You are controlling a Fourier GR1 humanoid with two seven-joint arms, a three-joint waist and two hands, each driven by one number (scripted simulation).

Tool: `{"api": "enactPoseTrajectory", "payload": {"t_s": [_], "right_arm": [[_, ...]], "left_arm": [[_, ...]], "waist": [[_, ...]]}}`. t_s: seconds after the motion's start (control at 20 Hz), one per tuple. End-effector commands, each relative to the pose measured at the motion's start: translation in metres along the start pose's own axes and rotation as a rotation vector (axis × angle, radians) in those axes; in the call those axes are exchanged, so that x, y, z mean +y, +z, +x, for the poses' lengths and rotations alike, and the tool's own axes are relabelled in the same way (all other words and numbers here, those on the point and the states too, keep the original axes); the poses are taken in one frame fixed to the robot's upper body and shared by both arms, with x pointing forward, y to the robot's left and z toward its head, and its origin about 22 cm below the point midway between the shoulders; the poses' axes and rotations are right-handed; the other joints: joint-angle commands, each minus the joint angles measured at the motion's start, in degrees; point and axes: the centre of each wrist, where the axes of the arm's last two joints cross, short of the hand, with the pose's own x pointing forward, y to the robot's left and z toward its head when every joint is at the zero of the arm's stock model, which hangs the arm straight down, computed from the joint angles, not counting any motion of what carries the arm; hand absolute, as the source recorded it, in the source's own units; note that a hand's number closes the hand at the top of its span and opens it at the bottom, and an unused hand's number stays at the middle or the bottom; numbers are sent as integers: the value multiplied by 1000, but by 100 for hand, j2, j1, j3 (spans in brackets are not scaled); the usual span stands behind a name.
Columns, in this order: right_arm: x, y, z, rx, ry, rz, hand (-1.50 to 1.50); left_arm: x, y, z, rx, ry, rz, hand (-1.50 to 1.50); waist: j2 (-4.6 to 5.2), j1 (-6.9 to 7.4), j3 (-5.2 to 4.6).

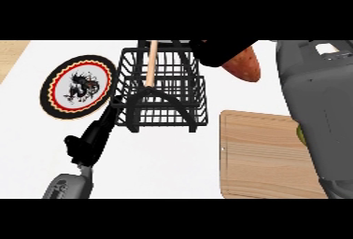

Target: Pick the sweet potato from the cutting board and place it in the tiered basket

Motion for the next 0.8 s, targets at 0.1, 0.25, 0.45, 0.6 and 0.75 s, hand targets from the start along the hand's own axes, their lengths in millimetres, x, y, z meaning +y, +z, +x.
{"api": "enactPoseTrajectory", "payload": {"t_s": [0.1,0.25,0.45,0.6,0.75], "right_arm": [[37,-34,40,-3,26,95,150],[60,-54,40,12,37,109,150],[100,-58,41,1,4,120,150],[120,-68,36,11,9,121,150],[117,-74,44,12,-67,148,150]], "left_arm": [[3,2,5,18,5,-9,0],[2,5,-4,-2,2,-7,0],[-13,-1,-11,2,-8,-14,0],[-13,7,-12,-5,2,-15,0],[4,2,-4,2,-2,-25,0]], "waist": [[3,3,-1],[19,17,-3],[23,-10,-3],[39,124,-6],[32,101,-4]]}}
